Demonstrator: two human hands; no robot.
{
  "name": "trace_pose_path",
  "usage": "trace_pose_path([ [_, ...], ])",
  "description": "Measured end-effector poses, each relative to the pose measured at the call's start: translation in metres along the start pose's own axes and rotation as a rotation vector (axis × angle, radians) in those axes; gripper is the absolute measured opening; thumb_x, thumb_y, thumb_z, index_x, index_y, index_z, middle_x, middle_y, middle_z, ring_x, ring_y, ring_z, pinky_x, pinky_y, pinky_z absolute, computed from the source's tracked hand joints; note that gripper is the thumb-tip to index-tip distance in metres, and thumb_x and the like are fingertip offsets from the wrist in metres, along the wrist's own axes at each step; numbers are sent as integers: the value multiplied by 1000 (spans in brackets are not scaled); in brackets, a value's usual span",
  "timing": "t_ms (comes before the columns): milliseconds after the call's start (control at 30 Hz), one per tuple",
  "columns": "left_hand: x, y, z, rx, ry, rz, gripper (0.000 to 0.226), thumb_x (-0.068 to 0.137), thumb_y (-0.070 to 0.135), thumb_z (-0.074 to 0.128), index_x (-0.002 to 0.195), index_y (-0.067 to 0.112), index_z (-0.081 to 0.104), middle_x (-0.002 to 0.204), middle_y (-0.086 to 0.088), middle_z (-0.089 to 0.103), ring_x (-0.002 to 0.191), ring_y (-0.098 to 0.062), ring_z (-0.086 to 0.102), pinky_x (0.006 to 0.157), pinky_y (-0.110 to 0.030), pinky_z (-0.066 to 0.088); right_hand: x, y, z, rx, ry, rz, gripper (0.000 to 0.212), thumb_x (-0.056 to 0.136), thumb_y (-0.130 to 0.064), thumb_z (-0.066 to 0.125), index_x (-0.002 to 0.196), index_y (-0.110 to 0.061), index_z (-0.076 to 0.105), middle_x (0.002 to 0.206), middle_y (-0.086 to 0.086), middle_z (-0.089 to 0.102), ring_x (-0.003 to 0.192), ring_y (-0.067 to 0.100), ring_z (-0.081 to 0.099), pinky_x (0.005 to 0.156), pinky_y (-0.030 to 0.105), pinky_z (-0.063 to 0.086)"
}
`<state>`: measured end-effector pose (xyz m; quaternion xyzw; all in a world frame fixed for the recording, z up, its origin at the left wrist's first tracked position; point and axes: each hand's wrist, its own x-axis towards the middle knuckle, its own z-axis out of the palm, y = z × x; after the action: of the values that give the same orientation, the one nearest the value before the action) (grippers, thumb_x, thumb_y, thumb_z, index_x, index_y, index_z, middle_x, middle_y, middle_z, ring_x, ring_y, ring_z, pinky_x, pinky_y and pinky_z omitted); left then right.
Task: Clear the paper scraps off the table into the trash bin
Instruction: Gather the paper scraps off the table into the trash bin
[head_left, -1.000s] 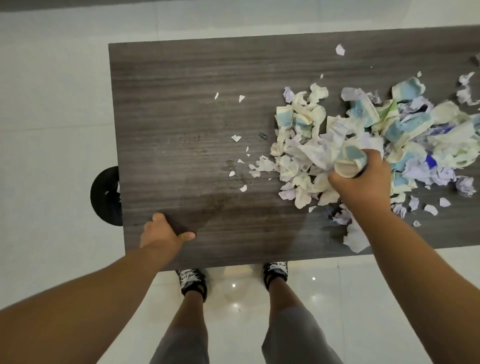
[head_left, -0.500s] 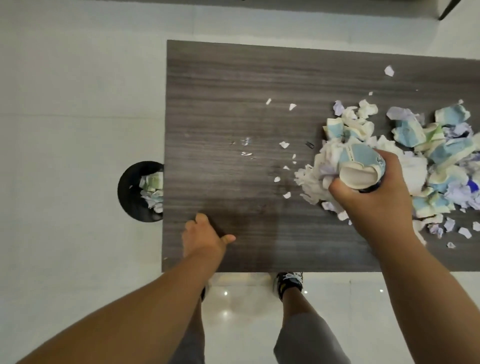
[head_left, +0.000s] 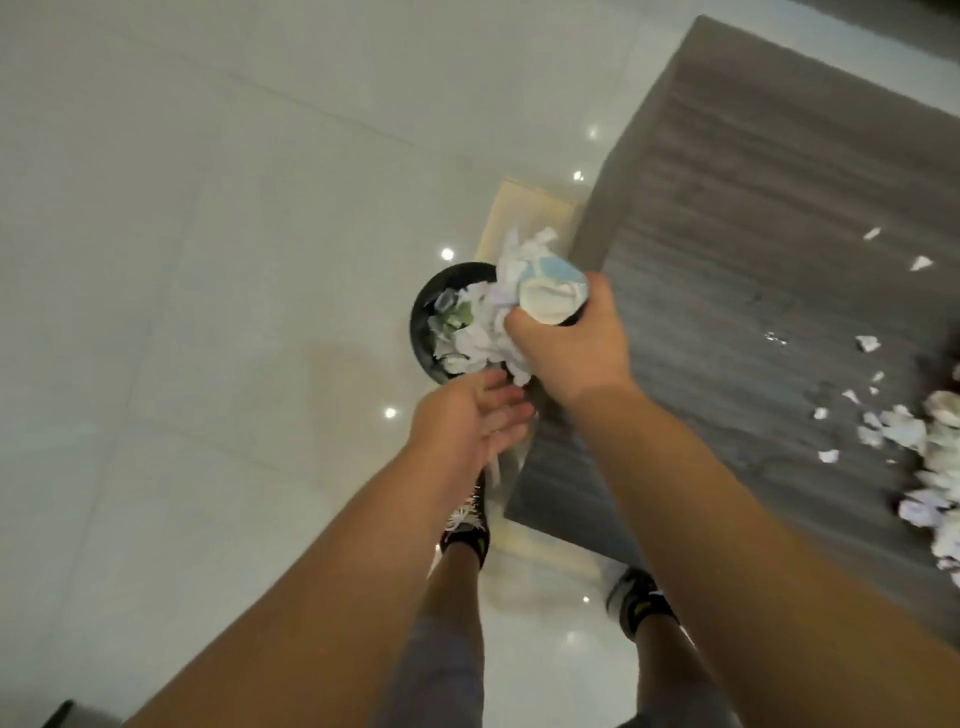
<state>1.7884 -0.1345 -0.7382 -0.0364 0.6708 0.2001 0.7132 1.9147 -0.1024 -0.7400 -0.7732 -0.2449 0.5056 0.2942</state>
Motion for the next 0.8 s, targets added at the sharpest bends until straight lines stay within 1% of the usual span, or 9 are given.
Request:
trace_pose_path([
  [167,54,26,-46,38,51,-82,34,110,12,39,133,3,61,112,-10,74,100,-24,74,86,-37,62,43,37,79,-153,-32,271,86,81,-36,89,153,-21,44,143,9,59,123,28,64,97,37,57],
  [267,74,31,-55,90,96,-56,33,109,12,45,136,2,61,112,-10,73,99,-24,74,80,-35,62,69,47,101,-315,-53,377,103,83,-45,87,163,-19,30,156,15,48,134,36,57,99,41,55],
  [400,80,34,-54,160,124,20,20,110,16,49,120,12,66,103,-5,73,103,-24,75,84,-33,62,86,55,110,-306,-136,397,120,81,-54,89,170,-22,15,167,14,38,148,39,45,115,56,50],
  [467,79,34,-51,182,144,33,18,110,13,51,102,15,66,89,-3,67,90,-23,67,74,-28,58,88,56,108,-323,-187,388,113,86,-56,83,171,-24,16,168,12,36,148,39,45,115,57,50],
  [567,71,23,-49,328,204,115,16,107,15,56,96,15,67,87,-5,68,78,-21,65,70,-33,56,78,47,91,-332,-205,271,71,99,-48,68,161,-23,43,146,6,57,126,30,61,102,43,57],
  [633,62,9,-49,580,248,262,17,104,21,55,101,15,71,94,-2,73,85,-23,71,81,-37,58,59,40,70,-237,-179,177,32,101,-40,61,130,-29,69,115,-3,73,102,22,75,84,40,64],
  [667,55,1,-47,702,257,342,18,102,24,54,101,20,72,94,1,74,87,-21,73,82,-36,60,46,38,55,-167,-164,154,18,100,-39,59,110,-34,74,102,-4,78,89,20,80,79,43,67],
  [733,38,-16,-36,896,247,500,16,100,30,54,94,34,68,87,12,71,80,-8,69,69,-26,53,15,43,16,-57,-91,128,17,95,-43,61,89,-35,75,85,-4,81,72,17,80,71,43,69],
  [800,23,-36,-20,1019,231,627,12,98,37,55,90,36,64,80,14,68,72,-2,64,63,-22,48,-15,56,-32,-57,9,117,23,86,-54,58,93,-41,75,81,-7,80,70,15,78,63,37,66],
])
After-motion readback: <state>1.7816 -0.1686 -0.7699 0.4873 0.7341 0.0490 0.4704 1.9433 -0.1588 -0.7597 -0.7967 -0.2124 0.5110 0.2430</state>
